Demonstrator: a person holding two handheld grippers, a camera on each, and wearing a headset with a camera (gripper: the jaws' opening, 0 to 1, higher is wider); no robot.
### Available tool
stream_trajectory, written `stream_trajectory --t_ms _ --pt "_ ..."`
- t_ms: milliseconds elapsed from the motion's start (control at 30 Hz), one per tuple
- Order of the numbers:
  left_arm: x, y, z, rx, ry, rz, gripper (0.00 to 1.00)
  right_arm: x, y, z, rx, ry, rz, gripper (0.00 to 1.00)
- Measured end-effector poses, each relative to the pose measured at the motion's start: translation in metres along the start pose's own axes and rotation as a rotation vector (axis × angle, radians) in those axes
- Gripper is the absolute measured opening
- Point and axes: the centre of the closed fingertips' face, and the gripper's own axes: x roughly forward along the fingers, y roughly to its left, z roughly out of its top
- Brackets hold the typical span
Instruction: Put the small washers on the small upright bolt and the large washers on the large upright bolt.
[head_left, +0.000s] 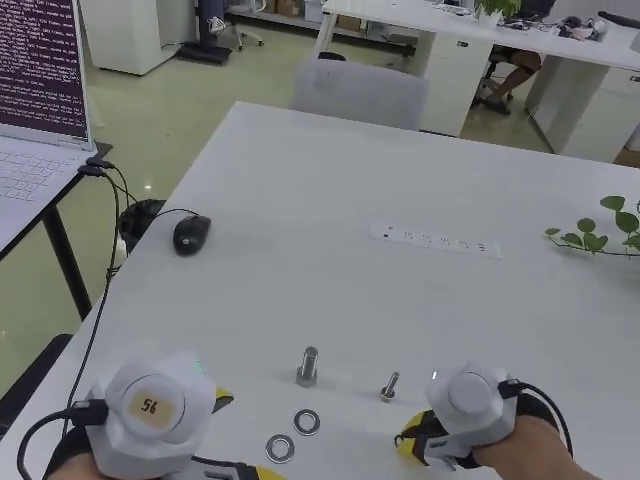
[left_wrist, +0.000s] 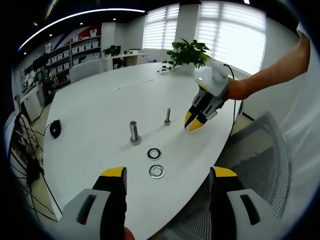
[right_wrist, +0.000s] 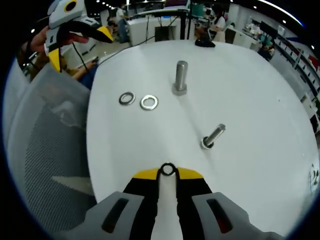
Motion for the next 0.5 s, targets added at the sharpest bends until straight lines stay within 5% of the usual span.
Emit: stream_trajectory --t_ms 500 --pt "0.002 0.000 0.004 -0.007 -0.012 0.004 0.67 -0.024 -0.036 0.029 0.013 -0.064 -0.081 0.13"
